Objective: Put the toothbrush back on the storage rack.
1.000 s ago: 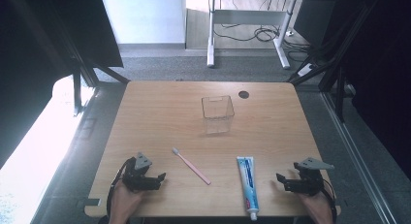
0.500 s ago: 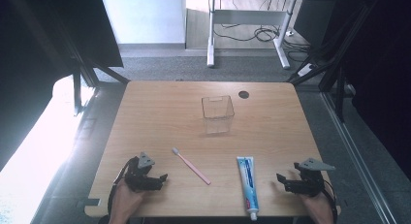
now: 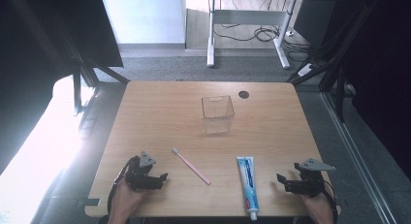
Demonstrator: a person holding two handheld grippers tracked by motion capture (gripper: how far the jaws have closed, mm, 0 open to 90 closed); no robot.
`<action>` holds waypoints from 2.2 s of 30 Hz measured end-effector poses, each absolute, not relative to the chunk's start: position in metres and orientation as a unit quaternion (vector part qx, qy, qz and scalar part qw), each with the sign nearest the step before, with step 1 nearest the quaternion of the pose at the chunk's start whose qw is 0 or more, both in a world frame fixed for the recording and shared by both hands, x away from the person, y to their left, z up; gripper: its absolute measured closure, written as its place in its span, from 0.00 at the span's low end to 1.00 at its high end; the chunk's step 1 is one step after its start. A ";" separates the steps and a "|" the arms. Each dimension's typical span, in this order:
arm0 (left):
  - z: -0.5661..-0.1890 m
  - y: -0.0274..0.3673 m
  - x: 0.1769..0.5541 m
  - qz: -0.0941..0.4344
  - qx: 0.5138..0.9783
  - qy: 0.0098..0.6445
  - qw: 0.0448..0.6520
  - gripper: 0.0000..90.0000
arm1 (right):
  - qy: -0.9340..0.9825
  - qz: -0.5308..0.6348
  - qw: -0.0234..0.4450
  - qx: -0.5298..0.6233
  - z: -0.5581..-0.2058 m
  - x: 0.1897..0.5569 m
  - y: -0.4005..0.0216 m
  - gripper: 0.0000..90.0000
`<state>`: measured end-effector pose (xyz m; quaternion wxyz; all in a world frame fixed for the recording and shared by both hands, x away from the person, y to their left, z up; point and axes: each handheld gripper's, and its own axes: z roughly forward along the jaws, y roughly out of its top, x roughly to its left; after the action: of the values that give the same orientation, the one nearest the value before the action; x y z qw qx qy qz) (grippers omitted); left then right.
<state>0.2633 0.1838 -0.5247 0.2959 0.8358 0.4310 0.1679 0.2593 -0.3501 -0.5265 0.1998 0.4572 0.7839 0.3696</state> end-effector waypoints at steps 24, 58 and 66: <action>-0.511 0.176 0.258 0.129 0.845 0.406 0.322 0.81 | 0.777 0.376 0.201 0.463 -0.525 0.259 -0.352 0.15; -0.501 0.107 0.279 0.083 0.890 0.303 0.330 1.00 | 0.778 0.370 0.201 0.467 -0.527 0.258 -0.351 0.15; -0.506 0.079 0.289 0.070 0.898 0.288 0.326 1.00 | 0.778 0.369 0.198 0.468 -0.528 0.259 -0.351 0.15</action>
<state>0.2888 0.0785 -0.5062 0.3257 0.8978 0.2881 0.0702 0.2586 -0.3515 -0.5277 0.1977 0.4685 0.7779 0.3693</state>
